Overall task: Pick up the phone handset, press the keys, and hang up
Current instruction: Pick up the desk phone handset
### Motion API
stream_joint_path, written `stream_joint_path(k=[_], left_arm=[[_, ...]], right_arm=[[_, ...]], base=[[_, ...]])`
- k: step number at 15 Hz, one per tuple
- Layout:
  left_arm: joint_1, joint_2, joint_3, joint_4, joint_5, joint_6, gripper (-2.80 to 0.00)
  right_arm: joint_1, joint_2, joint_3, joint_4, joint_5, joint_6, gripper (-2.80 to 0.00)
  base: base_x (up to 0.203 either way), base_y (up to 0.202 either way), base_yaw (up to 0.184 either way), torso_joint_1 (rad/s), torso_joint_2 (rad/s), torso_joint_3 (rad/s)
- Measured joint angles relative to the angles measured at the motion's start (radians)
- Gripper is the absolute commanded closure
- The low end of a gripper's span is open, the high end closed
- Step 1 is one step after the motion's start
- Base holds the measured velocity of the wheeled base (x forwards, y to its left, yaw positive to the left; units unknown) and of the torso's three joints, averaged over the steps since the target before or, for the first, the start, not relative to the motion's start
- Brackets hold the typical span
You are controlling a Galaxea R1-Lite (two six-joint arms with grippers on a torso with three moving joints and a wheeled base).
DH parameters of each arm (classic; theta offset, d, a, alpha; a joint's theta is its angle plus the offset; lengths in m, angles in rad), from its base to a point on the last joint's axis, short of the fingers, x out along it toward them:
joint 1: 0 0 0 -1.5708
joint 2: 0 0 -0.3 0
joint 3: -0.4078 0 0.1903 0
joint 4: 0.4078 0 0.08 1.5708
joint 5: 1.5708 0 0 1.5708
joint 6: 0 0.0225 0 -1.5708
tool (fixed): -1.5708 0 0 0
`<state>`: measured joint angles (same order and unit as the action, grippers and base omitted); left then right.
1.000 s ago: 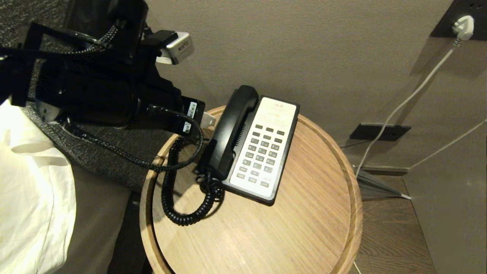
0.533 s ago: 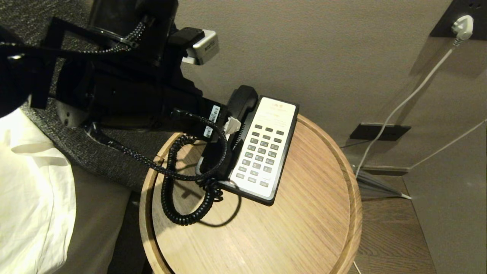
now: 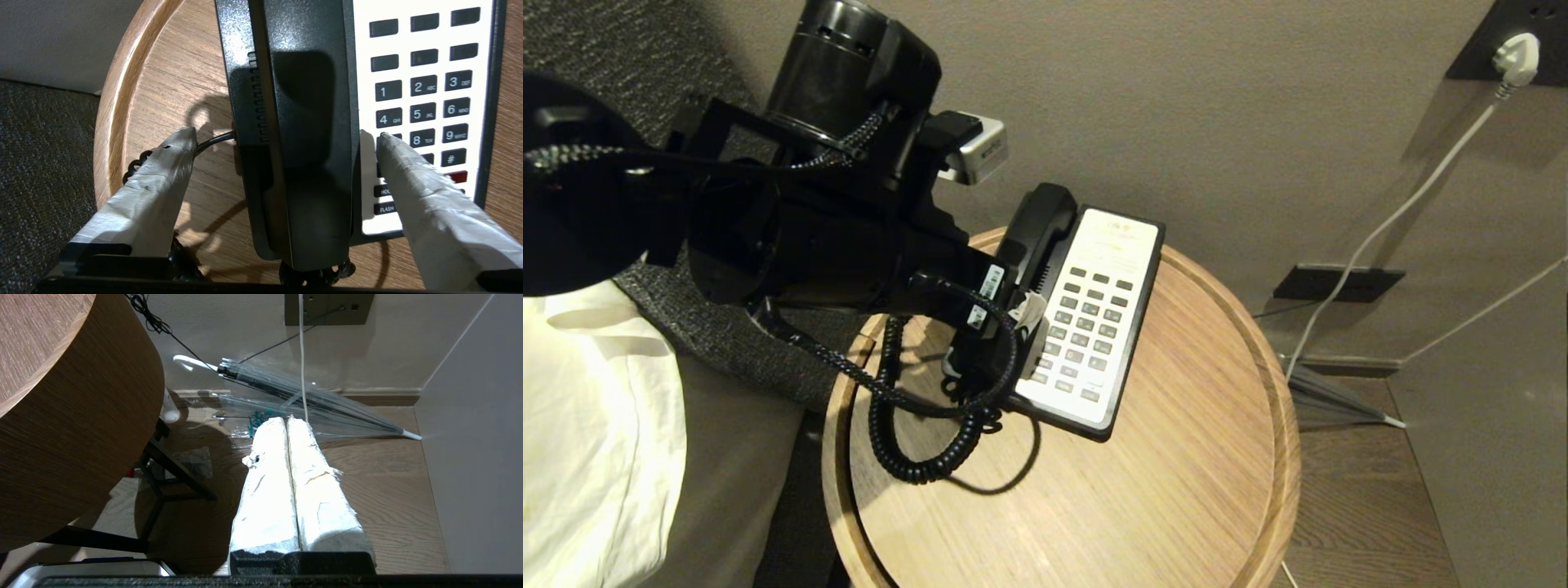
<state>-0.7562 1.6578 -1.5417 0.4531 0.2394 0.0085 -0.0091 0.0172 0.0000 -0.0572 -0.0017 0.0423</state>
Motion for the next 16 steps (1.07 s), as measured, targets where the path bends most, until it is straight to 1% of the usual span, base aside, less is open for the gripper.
stream_joint_path(k=[7,9,12,15,16], left_arm=[[0.016,0.014,0.003,-0.005,0.006,0.003,-2.8],[0.017,0.017,0.002,-0.006,0.031,0.01,-2.8],[0.016,0.019,-0.006,-0.007,0.037,0.012,-2.8],[0.01,0.019,-0.018,-0.004,0.075,0.022,-2.8],[0.005,0.019,-0.024,-0.001,0.078,0.022,-2.8]], right_arm=[[0.0,0.0,0.0,0.0,0.0,0.0,0.0],[0.0,0.0,0.0,0.0,0.0,0.0,0.0],[0.0,0.0,0.0,0.0,0.0,0.0,0.0],[0.0,0.0,0.0,0.0,0.0,0.0,0.0],[0.0,0.0,0.0,0.0,0.0,0.0,0.0]], base=[[0.0,0.0,0.0,0.0,0.0,0.0],[0.0,0.0,0.0,0.0,0.0,0.0],[0.0,0.0,0.0,0.0,0.0,0.0],[0.0,0.0,0.0,0.0,0.0,0.0],[0.0,0.0,0.0,0.0,0.0,0.0]])
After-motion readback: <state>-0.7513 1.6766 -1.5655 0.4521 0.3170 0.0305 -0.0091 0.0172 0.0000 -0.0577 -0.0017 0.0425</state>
